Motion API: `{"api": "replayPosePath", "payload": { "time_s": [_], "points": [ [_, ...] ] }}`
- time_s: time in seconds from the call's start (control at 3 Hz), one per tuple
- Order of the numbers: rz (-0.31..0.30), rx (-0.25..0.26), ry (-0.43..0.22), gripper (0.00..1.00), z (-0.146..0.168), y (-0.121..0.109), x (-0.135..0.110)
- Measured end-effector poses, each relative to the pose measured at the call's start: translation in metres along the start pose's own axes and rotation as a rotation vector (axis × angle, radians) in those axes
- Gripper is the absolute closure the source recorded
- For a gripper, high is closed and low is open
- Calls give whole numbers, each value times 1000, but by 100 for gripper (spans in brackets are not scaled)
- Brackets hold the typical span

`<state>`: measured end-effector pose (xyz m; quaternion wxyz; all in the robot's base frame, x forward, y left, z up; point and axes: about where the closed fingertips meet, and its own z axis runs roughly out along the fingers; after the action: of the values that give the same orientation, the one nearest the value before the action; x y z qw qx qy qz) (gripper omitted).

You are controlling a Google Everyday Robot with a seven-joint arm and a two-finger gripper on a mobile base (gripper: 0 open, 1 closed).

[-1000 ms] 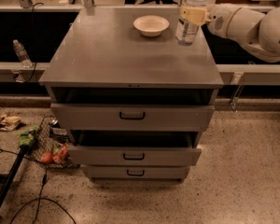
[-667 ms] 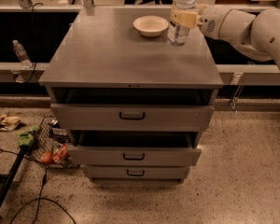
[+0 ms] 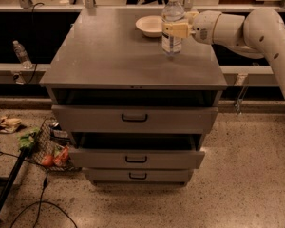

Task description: Pick blue plastic bottle from paper bowl and place on counter

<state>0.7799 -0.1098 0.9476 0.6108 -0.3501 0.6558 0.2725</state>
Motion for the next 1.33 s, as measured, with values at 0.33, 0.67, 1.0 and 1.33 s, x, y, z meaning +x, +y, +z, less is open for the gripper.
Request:
{"api": "replayPosePath", "payload": {
  "time_s": [0.33, 0.67, 1.0, 1.33],
  "points": [
    [10, -24, 42, 62, 11, 3, 18],
    [21, -32, 56, 39, 20, 5, 28],
    [33, -23, 66, 17, 25, 3, 34],
    [36, 29, 87, 0, 15, -9, 39]
  ]
}}
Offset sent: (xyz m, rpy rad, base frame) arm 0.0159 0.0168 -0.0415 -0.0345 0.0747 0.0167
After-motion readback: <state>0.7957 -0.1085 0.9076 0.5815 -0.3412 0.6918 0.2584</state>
